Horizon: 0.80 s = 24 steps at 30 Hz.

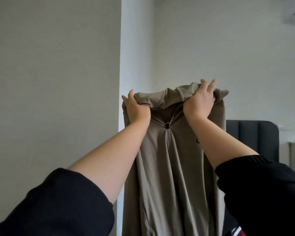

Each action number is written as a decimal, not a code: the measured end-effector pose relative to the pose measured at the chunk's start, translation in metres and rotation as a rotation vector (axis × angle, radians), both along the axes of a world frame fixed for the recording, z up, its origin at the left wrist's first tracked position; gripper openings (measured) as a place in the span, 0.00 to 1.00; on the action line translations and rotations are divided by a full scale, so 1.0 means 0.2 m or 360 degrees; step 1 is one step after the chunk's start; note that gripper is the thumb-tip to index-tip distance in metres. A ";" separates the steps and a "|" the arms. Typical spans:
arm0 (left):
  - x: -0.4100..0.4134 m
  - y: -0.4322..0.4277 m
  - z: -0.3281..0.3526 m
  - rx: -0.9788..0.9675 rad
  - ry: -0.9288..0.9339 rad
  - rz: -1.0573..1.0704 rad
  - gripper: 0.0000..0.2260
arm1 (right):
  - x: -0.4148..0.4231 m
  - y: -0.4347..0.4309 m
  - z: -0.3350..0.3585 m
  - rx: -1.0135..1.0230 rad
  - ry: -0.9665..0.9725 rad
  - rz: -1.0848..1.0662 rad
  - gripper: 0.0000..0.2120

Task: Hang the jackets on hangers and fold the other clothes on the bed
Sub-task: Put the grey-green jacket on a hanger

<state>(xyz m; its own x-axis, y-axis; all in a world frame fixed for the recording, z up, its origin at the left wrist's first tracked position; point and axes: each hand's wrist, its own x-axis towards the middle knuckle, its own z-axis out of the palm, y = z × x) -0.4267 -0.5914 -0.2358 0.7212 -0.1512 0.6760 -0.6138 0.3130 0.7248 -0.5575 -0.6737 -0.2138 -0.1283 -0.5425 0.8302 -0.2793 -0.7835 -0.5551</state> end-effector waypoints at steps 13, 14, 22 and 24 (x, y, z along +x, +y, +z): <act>0.34 -0.38 -1.10 0.1440 0.0641 -0.0245 0.17 | 0.25 -0.58 -1.21 0.0862 0.1657 -0.0219 0.14; 0.35 -0.40 -1.23 0.1620 0.0683 -0.0353 0.15 | 0.26 -0.62 -1.35 0.0955 0.1862 -0.0240 0.14; 0.55 -0.56 -1.91 0.2105 0.1138 -0.0443 0.15 | 0.51 -0.83 -2.04 0.1921 0.1791 0.0440 0.19; 0.62 -0.63 -1.89 0.1700 0.1300 -0.0586 0.16 | 0.58 -0.88 -2.03 0.2029 0.1648 0.0674 0.18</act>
<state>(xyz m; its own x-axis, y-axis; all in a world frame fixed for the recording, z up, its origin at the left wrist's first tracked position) -0.3031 -0.7183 -0.6143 0.6574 -0.5864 -0.4732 0.0894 -0.5628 0.8217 -0.4415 -0.8490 -0.6196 0.4671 -0.7344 -0.4924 -0.8063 -0.1252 -0.5781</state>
